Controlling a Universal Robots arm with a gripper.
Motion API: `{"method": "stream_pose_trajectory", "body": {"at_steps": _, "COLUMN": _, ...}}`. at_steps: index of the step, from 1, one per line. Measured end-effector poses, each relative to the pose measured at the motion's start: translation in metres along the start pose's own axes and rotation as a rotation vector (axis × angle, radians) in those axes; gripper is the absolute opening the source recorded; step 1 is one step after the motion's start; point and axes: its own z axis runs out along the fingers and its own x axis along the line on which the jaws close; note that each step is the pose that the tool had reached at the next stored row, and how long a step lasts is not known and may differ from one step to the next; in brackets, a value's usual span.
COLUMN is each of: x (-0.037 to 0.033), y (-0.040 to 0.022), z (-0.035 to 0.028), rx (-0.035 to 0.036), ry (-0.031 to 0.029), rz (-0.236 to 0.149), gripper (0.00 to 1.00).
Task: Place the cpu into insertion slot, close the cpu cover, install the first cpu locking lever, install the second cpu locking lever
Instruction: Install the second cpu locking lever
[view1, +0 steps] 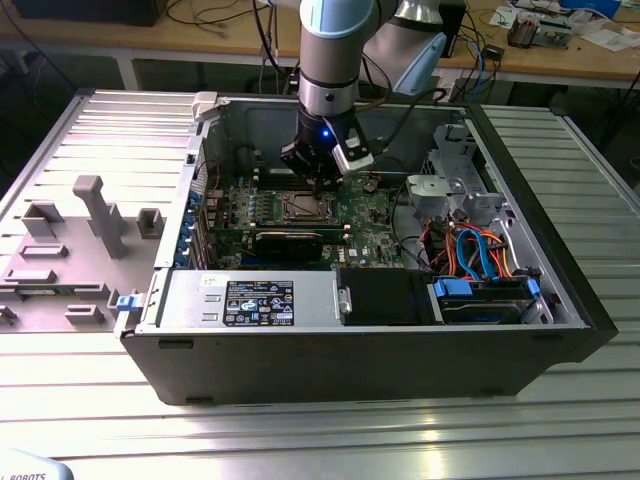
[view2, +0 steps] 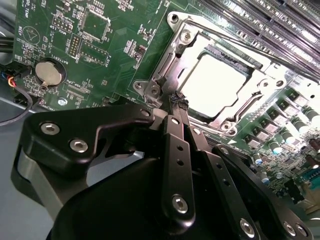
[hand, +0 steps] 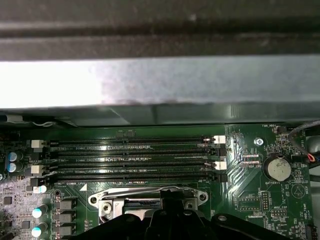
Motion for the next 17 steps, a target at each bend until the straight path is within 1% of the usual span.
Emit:
{"method": "stream_pose_trajectory", "body": {"at_steps": 3, "x": 0.0, "y": -0.0011, "z": -0.0001, "rx": 0.0, "ry": 0.0, "rz": 0.0, "gripper": 0.11}}
{"method": "stream_pose_trajectory", "body": {"at_steps": 4, "x": 0.0, "y": -0.0011, "z": -0.0008, "rx": 0.0013, "ry": 0.0001, "rz": 0.0, "gripper": 0.11}}
{"method": "stream_pose_trajectory", "body": {"at_steps": 6, "x": -0.0001, "y": -0.0007, "z": -0.0057, "rx": 0.0057, "ry": -0.0001, "rz": 0.0, "gripper": 0.11}}
{"method": "stream_pose_trajectory", "body": {"at_steps": 7, "x": -0.0001, "y": -0.0004, "z": -0.0086, "rx": 0.0066, "ry": -0.0001, "rz": 0.0, "gripper": 0.11}}
{"method": "stream_pose_trajectory", "body": {"at_steps": 8, "x": -0.0001, "y": 0.0, "z": -0.0128, "rx": 0.0069, "ry": -0.0002, "rz": 0.0, "gripper": 0.11}}
{"method": "stream_pose_trajectory", "body": {"at_steps": 9, "x": -0.0001, "y": 0.0001, "z": -0.0137, "rx": 0.0081, "ry": -0.0003, "rz": 0.0, "gripper": 0.11}}
{"method": "stream_pose_trajectory", "body": {"at_steps": 10, "x": -0.0001, "y": 0.0002, "z": -0.0137, "rx": 0.0107, "ry": -0.0005, "rz": 0.0, "gripper": 0.11}}
{"method": "stream_pose_trajectory", "body": {"at_steps": 11, "x": -0.0001, "y": 0.0001, "z": -0.0138, "rx": 0.0114, "ry": -0.0005, "rz": 0.0, "gripper": 0.11}}
{"method": "stream_pose_trajectory", "body": {"at_steps": 17, "x": -0.0001, "y": -0.0002, "z": -0.0139, "rx": 0.0118, "ry": -0.0004, "rz": 0.0, "gripper": 0.11}}
